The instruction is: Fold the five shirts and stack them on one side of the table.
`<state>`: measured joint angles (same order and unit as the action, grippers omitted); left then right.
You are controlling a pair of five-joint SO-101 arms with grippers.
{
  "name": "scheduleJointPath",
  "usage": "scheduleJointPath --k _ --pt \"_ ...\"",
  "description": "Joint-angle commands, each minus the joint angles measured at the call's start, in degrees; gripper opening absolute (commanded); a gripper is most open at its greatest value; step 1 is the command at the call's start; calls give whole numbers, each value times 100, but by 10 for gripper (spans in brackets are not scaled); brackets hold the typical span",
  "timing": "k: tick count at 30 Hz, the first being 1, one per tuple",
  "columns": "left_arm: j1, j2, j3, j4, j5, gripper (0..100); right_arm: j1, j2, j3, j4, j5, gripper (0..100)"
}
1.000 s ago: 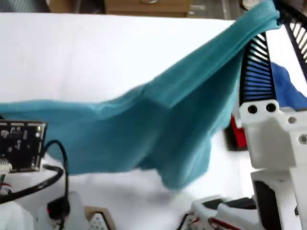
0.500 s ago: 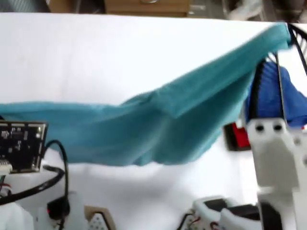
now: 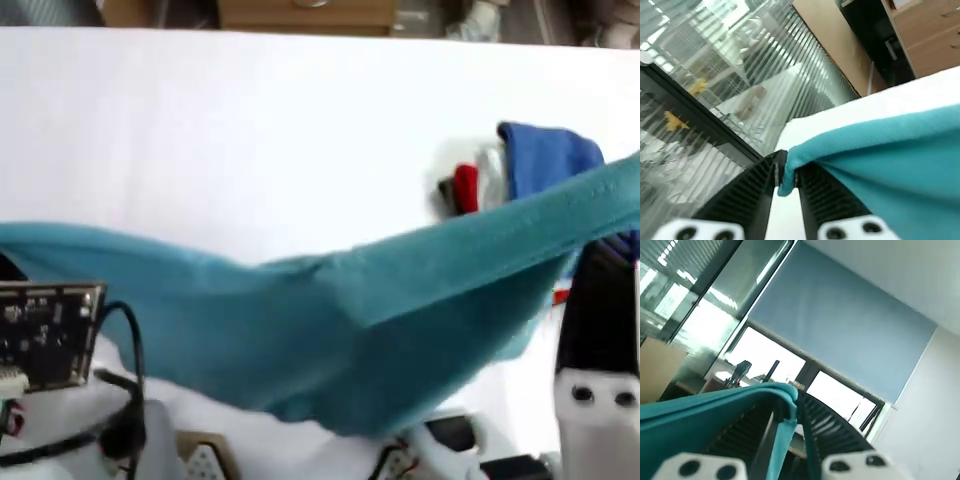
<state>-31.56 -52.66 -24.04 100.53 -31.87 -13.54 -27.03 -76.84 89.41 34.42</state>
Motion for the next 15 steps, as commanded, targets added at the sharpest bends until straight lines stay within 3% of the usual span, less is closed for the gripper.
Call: scheduleJointPath --k 1,15 --pt "299 457 426 -308 -9 20 22 435 563 -215 26 20" --pt "1459 3130 708 -1591 -53 20 40 2396 2251 -1402 35 20"
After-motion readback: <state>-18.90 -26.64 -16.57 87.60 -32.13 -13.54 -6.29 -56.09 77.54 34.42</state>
